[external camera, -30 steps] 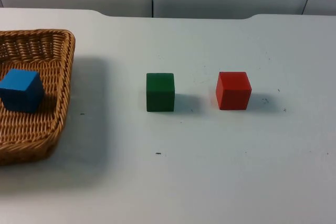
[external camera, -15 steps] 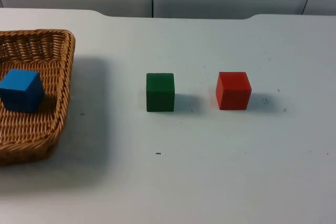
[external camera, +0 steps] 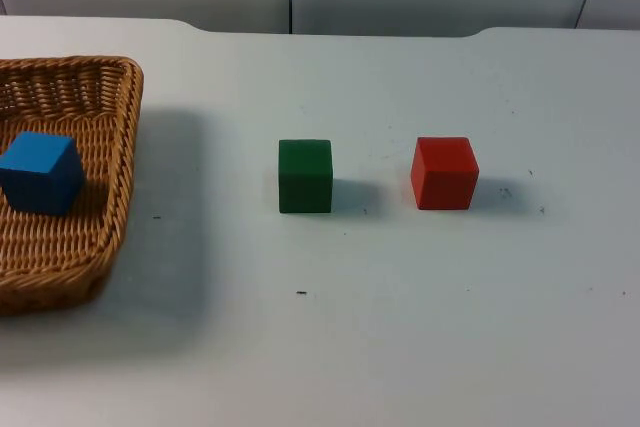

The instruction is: Pick up the basket with the left hand and place the blue cube into the basket with the right hand.

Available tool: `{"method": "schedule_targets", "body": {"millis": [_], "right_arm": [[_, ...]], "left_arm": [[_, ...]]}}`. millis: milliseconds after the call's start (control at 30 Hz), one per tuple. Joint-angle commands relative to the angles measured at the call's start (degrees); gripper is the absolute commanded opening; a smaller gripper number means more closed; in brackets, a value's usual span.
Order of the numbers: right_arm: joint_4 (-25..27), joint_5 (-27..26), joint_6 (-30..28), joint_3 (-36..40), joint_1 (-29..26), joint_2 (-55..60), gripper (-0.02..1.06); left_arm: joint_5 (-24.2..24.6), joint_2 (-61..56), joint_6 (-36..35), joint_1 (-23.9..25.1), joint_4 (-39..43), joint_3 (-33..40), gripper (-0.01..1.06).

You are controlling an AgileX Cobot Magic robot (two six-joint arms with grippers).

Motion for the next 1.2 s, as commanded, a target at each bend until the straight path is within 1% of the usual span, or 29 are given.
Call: {"method": "schedule_targets", "body": {"millis": [0,67,133,233,267,333,400,433,500,533,567,600,633,700,767,800,900,967,1100,1133,1167], "right_arm": [[0.21,-0.71,0.99,3.04,0.2,-2.87,0.78],[0.21,-0.27,1.9,5.56,0.2,-5.74,0.78],[0.21,0.15,1.9,6.76,0.2,-6.96,0.78],[0.21,0.91,3.75,9.66,0.2,-11.58,0.78],[0.21,0.91,3.75,9.66,0.2,-11.58,0.78],[-0.02,2.28,4.86,11.02,0.2,-14.87,0.78],[-0.02,4.71,5.12,11.82,0.2,-17.93,0.78],[-0.02,4.71,5.12,11.82,0.2,-17.93,0.78],[-0.3,6.69,6.35,12.69,0.2,-21.15,0.78],[-0.39,7.6,6.46,13.18,0.2,-22.43,0.78],[-0.39,8.73,6.59,13.87,0.2,-23.93,0.78],[-0.39,9.97,6.74,14.47,0.2,-25.32,0.78],[-0.39,9.97,6.74,14.47,0.2,-25.32,0.78],[-2.09,13.51,9.75,15.6,0.2,-28.17,0.78],[-4.51,15.78,13.1,16.79,0.2,-30.49,0.78],[-4.51,15.78,13.1,16.79,0.2,-30.49,0.78],[-8.16,18.99,17.06,18.53,0.2,-34.11,0.78],[-8.61,19.79,17.29,19.07,0.2,-35.19,0.78],[-8.95,25.07,17.96,19.72,0.2,-39.94,0.78],[-8.95,25.07,17.96,19.72,0.2,-39.94,0.78],[-9.22,27.31,17.96,19.72,0.2,-41.63,0.78]], "left_arm": [[0.55,-1.97,-2.62,-1.33,1.93,2.49,0.87],[2.7,-1.97,-2.74,-3.42,3.78,3.34,0.87],[3.6,-1.97,-2.91,-4.28,4.63,3.34,0.87],[5.02,-1.97,-6.94,-7.42,9.21,3.34,0.87],[5.02,-1.97,-6.94,-7.42,9.21,3.34,0.87],[6.96,-1.97,-8.73,-8.74,12.43,3.34,0.87],[8.84,-1.97,-8.76,-9.43,14.4,3.46,0.87],[8.84,-1.97,-8.76,-9.43,14.4,3.46,0.87],[9.09,-1.97,-8.76,-9.43,14.4,4.3,0.87],[8.87,-1.97,-8.76,-9.43,13.77,5.21,0.87],[7.35,-1.97,-8.76,-9.43,12.72,6.38,0.87],[7.49,-1.97,-8.65,-9.43,12.61,6.26,0.87],[7.49,-1.97,-8.65,-9.43,12.61,6.26,0.87],[7.49,-1.97,-8.65,-9.43,12.61,6.26,0.87],[7.49,-1.97,-8.65,-9.43,12.61,6.26,0.87],[7.49,-1.97,-8.65,-9.43,12.61,6.26,0.87],[7.49,-1.97,-8.65,-9.43,12.61,6.26,0.87],[7.49,-1.97,-8.65,-9.43,12.61,6.26,0.87],[7.49,-1.97,-8.65,-9.43,12.61,6.26,0.87],[7.49,-1.97,-8.65,-9.43,12.61,6.26,0.87],[7.49,-1.97,-8.65,-9.43,12.61,6.26,0.89]]}}
